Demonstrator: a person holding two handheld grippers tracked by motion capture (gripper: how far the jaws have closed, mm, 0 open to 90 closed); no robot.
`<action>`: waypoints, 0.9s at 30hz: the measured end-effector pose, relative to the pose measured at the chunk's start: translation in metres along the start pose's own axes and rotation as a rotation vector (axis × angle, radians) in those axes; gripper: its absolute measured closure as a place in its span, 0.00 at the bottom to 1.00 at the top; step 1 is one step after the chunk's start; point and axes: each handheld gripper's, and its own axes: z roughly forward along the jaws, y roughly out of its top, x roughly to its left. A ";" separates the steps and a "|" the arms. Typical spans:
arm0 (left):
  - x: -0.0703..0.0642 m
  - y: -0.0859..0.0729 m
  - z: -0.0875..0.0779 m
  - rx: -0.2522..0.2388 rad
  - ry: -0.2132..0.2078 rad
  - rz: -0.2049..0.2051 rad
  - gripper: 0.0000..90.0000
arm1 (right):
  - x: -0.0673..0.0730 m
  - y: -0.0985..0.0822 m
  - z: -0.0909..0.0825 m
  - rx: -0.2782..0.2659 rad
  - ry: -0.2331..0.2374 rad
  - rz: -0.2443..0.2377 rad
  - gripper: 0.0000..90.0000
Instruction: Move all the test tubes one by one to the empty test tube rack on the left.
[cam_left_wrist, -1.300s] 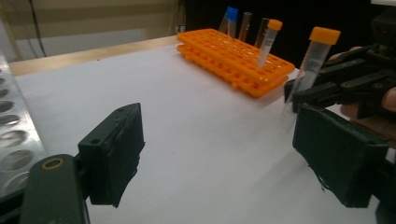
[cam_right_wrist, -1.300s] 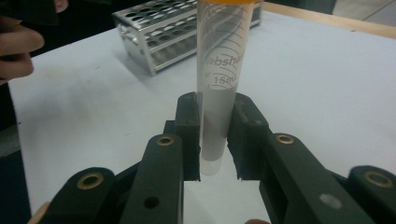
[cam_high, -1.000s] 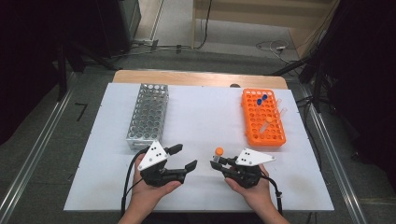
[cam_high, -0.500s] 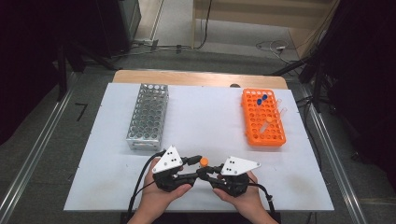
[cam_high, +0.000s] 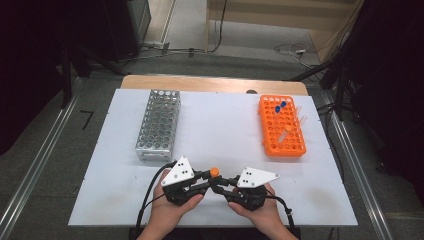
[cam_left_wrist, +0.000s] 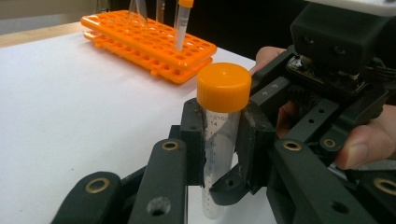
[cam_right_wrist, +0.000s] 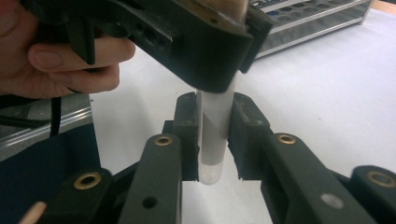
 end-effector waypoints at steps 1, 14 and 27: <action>0.000 0.000 0.000 0.000 0.000 0.000 0.83 | -0.001 -0.001 -0.002 -0.008 0.002 -0.001 0.69; 0.024 0.005 -0.022 -0.046 0.096 -0.049 0.83 | -0.032 -0.014 -0.048 -0.054 -0.075 0.050 0.14; 0.064 0.022 -0.040 -0.086 0.191 -0.094 0.83 | -0.064 -0.038 -0.101 -0.072 -0.193 0.115 0.00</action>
